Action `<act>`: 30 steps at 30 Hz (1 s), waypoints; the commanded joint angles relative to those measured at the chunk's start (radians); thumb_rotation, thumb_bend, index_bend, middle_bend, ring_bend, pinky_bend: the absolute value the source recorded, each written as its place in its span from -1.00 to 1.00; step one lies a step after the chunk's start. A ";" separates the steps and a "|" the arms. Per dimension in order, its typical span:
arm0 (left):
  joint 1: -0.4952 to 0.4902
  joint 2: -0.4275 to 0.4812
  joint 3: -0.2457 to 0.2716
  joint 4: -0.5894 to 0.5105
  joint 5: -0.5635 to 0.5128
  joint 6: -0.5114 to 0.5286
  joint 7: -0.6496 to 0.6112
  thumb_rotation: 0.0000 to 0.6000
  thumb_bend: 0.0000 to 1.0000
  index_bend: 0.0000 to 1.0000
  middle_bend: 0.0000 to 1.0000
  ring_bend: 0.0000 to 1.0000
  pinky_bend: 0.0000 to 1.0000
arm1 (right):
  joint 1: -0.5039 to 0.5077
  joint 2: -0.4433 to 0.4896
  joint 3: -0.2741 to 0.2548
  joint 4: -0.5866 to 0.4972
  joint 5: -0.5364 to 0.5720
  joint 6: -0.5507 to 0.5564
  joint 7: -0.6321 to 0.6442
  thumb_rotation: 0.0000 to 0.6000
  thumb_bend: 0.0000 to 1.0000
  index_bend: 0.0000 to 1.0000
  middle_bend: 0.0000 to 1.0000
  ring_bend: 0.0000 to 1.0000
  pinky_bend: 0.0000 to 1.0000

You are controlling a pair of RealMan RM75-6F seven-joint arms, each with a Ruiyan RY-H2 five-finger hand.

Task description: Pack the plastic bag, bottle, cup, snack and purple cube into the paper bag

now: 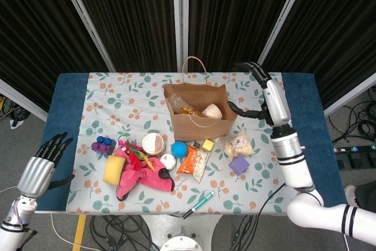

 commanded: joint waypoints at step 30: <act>0.017 0.004 0.007 -0.008 0.005 0.022 -0.001 1.00 -1.00 -0.83 -0.85 -0.87 -0.63 | -0.166 0.110 -0.446 0.066 -0.124 -0.324 -0.309 1.00 -1.00 -0.70 -0.56 -0.91 -0.81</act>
